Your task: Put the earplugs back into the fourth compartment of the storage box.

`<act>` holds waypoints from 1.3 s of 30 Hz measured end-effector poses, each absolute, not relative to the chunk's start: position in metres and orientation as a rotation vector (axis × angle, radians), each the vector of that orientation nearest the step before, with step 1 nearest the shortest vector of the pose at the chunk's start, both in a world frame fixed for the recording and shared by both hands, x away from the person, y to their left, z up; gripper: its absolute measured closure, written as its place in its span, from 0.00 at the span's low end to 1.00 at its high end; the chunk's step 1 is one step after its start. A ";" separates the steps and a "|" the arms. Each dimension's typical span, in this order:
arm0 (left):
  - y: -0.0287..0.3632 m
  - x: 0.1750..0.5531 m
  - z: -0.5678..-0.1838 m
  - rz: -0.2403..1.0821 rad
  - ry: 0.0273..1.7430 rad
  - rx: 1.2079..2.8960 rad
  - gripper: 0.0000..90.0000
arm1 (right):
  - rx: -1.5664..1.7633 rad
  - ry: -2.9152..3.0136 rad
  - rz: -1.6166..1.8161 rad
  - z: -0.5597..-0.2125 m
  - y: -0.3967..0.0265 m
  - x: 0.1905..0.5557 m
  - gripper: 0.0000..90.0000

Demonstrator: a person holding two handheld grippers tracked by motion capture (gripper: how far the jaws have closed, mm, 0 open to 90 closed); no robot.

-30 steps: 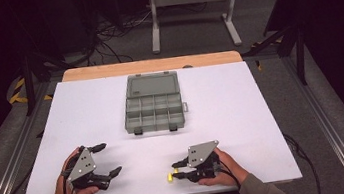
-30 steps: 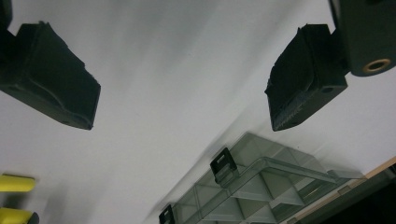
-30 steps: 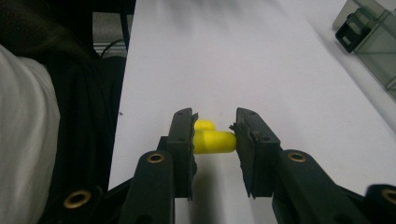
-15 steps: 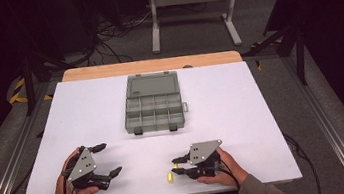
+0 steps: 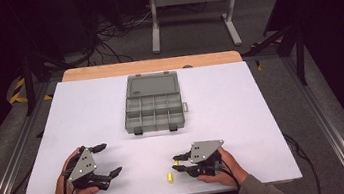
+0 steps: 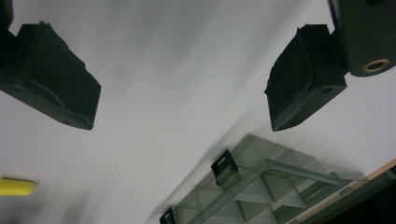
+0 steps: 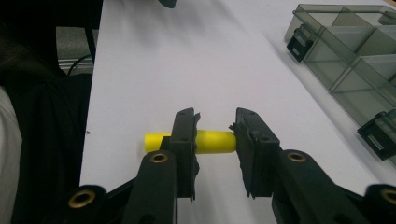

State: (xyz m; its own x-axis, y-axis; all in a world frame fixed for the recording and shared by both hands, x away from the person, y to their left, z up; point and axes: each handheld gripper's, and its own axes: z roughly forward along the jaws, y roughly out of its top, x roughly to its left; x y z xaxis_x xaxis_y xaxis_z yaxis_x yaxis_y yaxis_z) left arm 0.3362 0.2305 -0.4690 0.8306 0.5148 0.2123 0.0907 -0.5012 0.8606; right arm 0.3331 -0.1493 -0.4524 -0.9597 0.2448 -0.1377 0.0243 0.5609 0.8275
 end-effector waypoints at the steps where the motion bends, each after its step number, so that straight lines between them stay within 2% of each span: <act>1: 0.231 0.336 -0.469 0.559 0.445 2.052 0.12 | 0.230 2.554 1.354 -0.452 -0.150 0.333 0.78; 39: 0.231 0.336 -0.469 0.558 0.444 2.054 0.12 | 0.342 2.403 1.386 -0.436 -0.161 0.346 0.79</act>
State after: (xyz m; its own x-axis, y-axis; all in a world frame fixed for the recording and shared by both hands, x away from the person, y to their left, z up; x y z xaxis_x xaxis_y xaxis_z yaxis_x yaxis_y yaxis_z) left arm 0.3357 0.2308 -0.4692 0.8314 0.5136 0.2119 0.0912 -0.5024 0.8598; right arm 0.3461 -0.1613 -0.4360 -0.9114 0.3727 -0.1743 0.0357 0.4937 0.8689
